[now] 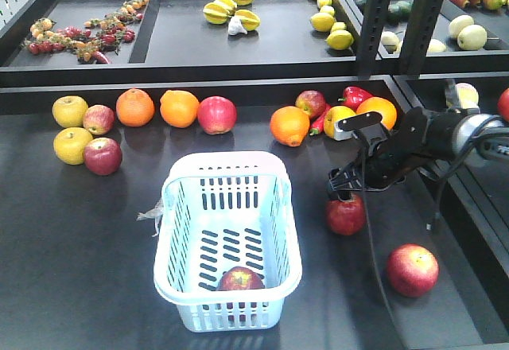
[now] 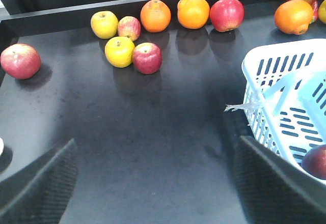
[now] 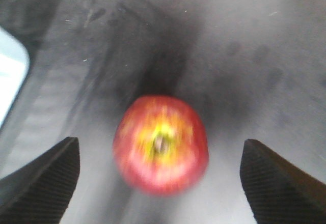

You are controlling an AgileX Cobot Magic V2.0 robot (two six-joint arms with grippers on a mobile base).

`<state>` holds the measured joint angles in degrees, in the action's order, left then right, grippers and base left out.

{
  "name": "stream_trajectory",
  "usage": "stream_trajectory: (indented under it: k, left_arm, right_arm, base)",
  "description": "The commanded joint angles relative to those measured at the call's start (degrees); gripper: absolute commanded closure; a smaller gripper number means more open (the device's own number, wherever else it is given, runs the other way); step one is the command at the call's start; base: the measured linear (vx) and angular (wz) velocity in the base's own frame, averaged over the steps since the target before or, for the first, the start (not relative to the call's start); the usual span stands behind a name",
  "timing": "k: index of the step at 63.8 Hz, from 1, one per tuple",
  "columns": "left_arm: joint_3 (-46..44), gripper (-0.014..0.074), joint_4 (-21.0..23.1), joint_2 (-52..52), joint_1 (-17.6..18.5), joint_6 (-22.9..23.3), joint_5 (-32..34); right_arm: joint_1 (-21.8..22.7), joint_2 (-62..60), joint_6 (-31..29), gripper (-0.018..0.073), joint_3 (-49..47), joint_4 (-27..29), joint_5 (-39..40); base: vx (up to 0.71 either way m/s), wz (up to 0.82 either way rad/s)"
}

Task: Pick three apples into basket with both arms
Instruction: 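Move the right gripper to the second red apple and grasp it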

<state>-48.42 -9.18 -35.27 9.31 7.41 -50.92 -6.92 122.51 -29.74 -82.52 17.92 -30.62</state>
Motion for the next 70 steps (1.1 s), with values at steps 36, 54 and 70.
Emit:
stream_trajectory:
  k: [36, 54, 70]
  left_arm:
    - [-1.3, 0.0006, -0.4, -0.3, -0.2, 0.7, 3.5]
    - [-1.3, 0.0006, -0.4, -0.3, -0.2, 0.7, 3.5]
    - [-1.3, 0.0006, -0.4, -0.3, -0.2, 0.7, 3.5]
  right_arm:
    - [0.1, 4.1, -0.7, -0.0031, -2.9, 0.6, 0.9]
    - [0.1, 4.1, 1.7, 0.0171, -2.9, 0.6, -0.8]
    - [0.1, 2.7, 1.8, 0.0278, -2.9, 0.5, -3.9]
  base:
    - [0.00, 0.00]
    - [0.00, 0.00]
    - [0.00, 0.00]
